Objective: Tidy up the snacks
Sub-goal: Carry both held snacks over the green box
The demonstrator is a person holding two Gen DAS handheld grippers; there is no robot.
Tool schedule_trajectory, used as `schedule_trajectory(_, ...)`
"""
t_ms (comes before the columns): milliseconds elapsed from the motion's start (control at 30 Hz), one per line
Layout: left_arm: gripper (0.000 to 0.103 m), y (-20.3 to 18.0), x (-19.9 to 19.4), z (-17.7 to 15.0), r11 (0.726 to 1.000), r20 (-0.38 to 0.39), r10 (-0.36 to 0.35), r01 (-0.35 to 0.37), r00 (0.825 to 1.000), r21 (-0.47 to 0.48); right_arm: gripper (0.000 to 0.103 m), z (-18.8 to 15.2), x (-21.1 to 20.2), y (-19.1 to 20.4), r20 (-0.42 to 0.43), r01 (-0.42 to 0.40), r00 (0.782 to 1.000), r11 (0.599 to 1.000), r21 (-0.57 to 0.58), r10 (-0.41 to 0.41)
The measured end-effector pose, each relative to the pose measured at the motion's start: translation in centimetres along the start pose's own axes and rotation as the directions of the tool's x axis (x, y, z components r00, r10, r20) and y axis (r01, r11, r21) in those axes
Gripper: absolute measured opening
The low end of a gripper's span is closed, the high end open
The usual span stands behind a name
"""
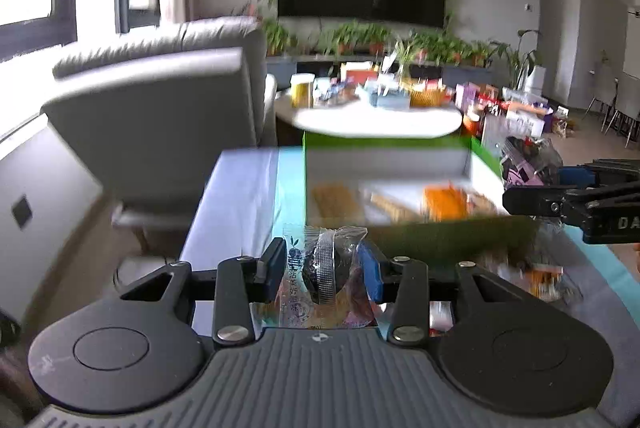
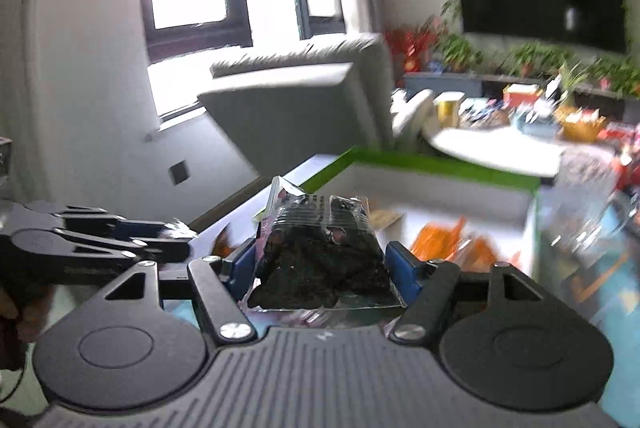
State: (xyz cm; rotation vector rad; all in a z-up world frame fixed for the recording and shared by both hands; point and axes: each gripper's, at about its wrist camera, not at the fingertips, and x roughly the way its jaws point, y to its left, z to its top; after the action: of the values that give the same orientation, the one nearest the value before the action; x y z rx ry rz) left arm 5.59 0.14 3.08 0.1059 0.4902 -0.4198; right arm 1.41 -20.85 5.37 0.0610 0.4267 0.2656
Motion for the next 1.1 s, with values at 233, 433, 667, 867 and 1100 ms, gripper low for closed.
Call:
schedule_trajectory(233,0.037,-1.1,3.6,3.1,1.0,0.018,-0.019,0.019,1.0,0.005,0.071,-0.2,2.2,-3.1,-0.004,0.146,0.989,0.989,0.012,-0.146)
schedule_trajectory(433,0.038,-1.5,6.1,5.2,1.0,0.014,-0.012,0.012,1.0,0.023,0.071,0.2,4.0,-4.9,-0.002,0.173,0.985,0.984,0.035,-0.173)
schedule_trajectory(667,0.038,-2.3,9.2,6.3,0.999,-0.008,-0.006,0.006,1.0,0.042,0.071,0.4,5.8,-6.3,-0.01,0.166,0.986,0.985,0.046,-0.166)
schedule_trajectory(867,0.038,-2.8,11.8,6.6,0.998,-0.044,-0.011,0.013,0.999,0.062,0.071,0.3,6.9,-7.1,-0.034,0.173,0.985,0.983,0.059,-0.172)
schedule_trajectory(1100,0.039,-3.1,14.6,6.2,0.997,-0.097,-0.014,0.021,0.995,0.071,0.071,0.0,8.0,-8.0,-0.067,0.198,0.979,0.978,0.065,-0.194)
